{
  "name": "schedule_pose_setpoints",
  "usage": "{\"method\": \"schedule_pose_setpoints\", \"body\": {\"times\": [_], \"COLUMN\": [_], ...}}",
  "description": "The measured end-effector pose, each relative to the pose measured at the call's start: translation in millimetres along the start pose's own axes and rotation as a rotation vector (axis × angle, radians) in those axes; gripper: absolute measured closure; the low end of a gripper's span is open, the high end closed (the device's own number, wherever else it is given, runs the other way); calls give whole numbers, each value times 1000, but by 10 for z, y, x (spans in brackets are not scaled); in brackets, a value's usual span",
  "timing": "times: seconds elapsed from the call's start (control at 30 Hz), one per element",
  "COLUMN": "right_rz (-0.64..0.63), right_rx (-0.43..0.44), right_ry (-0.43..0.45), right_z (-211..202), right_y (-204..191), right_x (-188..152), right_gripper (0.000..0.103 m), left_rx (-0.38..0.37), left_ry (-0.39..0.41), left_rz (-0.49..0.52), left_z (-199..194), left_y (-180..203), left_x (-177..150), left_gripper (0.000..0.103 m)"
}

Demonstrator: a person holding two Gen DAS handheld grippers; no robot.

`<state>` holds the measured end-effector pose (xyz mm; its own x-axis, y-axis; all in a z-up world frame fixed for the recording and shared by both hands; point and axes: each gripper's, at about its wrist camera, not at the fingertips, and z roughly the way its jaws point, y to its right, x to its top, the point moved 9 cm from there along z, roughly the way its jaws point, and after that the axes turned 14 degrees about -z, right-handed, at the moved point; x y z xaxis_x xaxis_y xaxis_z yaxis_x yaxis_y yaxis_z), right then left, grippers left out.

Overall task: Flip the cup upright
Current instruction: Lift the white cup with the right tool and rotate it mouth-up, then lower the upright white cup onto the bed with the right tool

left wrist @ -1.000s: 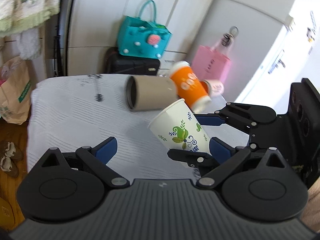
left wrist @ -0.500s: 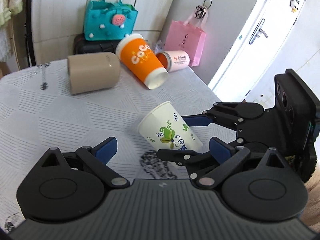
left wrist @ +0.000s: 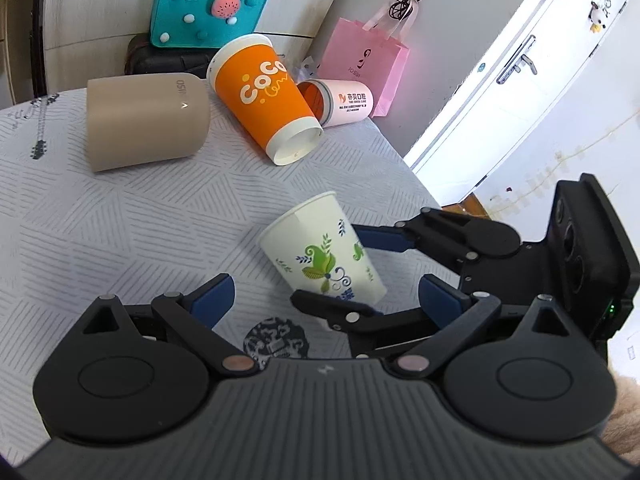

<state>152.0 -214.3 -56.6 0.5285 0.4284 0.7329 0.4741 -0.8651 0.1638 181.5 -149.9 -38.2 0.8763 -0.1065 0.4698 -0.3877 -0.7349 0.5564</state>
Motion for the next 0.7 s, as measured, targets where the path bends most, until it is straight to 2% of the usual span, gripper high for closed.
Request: {"method": "schedule_pose_setpoints", "body": {"times": [0.13, 0.23, 0.3, 0.43, 0.53, 0.63, 0.7], "right_rz": [36, 36, 50, 116, 126, 151, 191], "right_rx": [44, 66, 107, 249, 335, 424, 452], "right_ry": [7, -10, -13, -31, -73, -120, -139], "right_z": [49, 44, 6, -74, -79, -35, 20], "right_y": [35, 51, 72, 124, 129, 146, 193], "right_x": [-41, -73, -97, -129, -142, -116, -93], "right_gripper": [30, 18, 14, 11, 10, 10, 10], "left_rx": [-8, -9, -23, -35, -84, -91, -81], "left_ry": [-8, -11, -14, -51, -98, -94, -90], "left_rz": [-6, -5, -14, -58, -142, -182, -190], "left_z": [80, 128, 146, 202, 266, 317, 362], "left_y": [-16, -27, -32, -70, -103, -140, -168], "left_x": [7, 8, 13, -7, -14, 25, 48], "left_gripper": [3, 3, 4, 4, 4, 7, 15]}}
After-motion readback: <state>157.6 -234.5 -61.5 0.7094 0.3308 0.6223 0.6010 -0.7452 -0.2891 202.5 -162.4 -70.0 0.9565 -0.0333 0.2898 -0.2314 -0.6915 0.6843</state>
